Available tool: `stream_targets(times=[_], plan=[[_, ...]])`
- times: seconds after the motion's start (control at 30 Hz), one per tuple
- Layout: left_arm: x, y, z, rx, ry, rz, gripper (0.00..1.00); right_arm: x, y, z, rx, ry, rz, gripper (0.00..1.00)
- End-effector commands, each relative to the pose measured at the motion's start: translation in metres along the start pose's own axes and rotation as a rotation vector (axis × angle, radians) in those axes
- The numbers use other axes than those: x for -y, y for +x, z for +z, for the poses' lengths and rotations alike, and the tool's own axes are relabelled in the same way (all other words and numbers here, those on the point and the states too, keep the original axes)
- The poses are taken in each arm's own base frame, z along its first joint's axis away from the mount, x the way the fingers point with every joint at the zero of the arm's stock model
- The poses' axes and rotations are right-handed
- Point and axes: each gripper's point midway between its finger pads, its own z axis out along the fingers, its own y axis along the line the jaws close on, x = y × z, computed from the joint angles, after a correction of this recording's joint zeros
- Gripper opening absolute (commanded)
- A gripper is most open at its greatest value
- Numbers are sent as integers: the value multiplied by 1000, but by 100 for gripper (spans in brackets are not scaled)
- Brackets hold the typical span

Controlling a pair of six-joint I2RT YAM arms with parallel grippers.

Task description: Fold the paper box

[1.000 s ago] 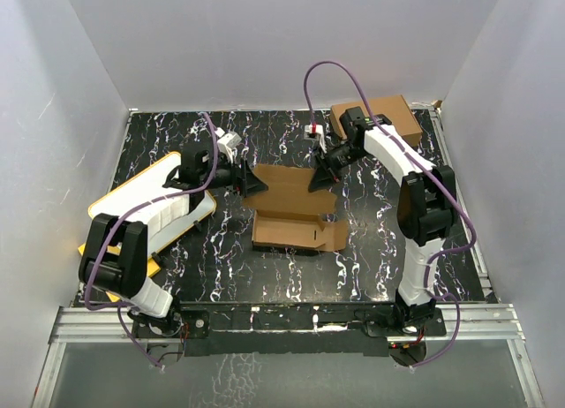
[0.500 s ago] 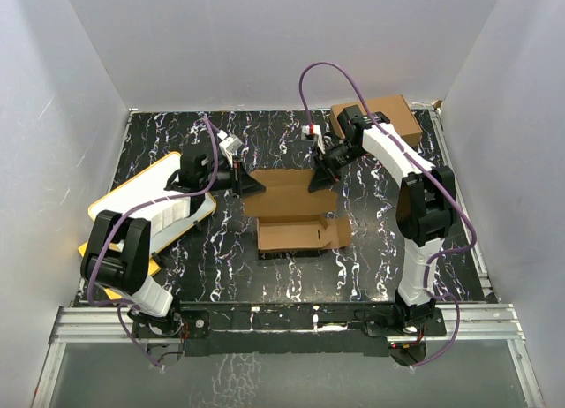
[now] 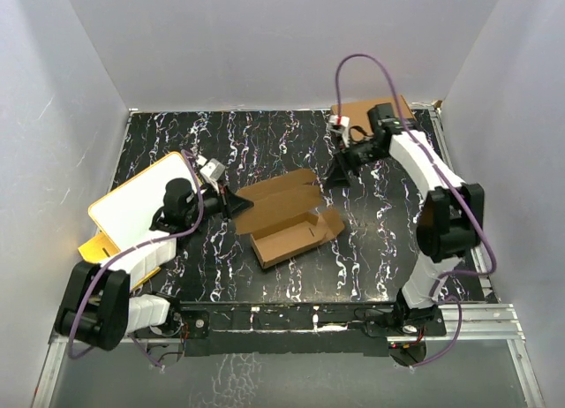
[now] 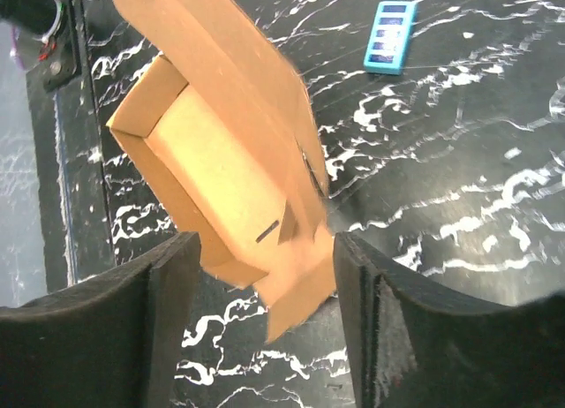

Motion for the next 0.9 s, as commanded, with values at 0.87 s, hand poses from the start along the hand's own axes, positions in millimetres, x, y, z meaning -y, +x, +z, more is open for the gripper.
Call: stream_targets(times=[0.87], plan=[[39,-38,-23,284,1,212,0,80,60,8,137,414,247,69]])
